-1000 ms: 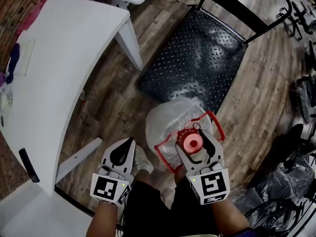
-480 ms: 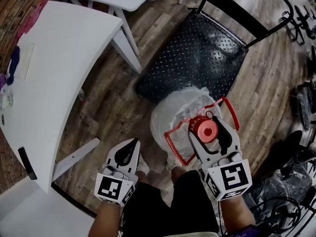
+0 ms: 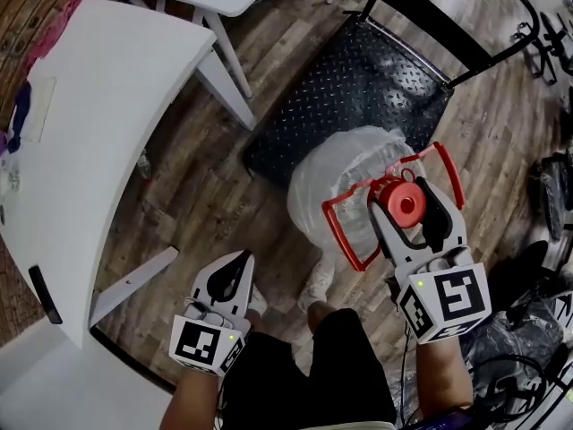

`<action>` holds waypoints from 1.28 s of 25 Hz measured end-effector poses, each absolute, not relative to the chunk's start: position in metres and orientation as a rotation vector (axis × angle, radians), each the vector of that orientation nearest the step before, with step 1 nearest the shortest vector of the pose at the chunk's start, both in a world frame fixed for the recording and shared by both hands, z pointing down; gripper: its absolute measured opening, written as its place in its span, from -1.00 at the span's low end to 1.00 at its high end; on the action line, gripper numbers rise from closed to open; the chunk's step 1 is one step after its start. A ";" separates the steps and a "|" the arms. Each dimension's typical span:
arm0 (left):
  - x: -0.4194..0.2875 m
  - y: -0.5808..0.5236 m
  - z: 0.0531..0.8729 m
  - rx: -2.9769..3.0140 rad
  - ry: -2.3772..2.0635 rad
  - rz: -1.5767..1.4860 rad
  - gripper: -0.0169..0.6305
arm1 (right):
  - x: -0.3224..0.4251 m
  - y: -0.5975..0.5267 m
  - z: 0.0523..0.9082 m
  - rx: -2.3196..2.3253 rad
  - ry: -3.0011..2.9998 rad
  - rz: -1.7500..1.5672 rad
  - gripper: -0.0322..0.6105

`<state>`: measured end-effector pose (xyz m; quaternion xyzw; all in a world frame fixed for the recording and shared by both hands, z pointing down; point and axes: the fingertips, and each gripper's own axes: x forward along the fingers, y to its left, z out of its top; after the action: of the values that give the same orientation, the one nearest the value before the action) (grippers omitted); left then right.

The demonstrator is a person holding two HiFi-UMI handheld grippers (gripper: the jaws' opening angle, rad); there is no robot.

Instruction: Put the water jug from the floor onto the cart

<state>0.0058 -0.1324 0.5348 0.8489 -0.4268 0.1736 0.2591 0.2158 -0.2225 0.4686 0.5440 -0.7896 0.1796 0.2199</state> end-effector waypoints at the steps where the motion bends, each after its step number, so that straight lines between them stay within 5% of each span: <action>1: 0.007 -0.133 0.536 2.298 -1.156 0.473 -0.95 | 0.219 -0.226 0.472 1.508 -2.178 0.486 0.08; 32: 0.022 -0.119 0.566 2.255 -1.102 0.522 -0.95 | 0.249 -0.251 0.580 1.473 -2.065 0.472 0.08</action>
<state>0.0222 -0.1187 0.5662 0.8432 -0.4119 0.1953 0.2849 0.2491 -0.2509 0.5801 0.5484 -0.7691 0.1757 0.2772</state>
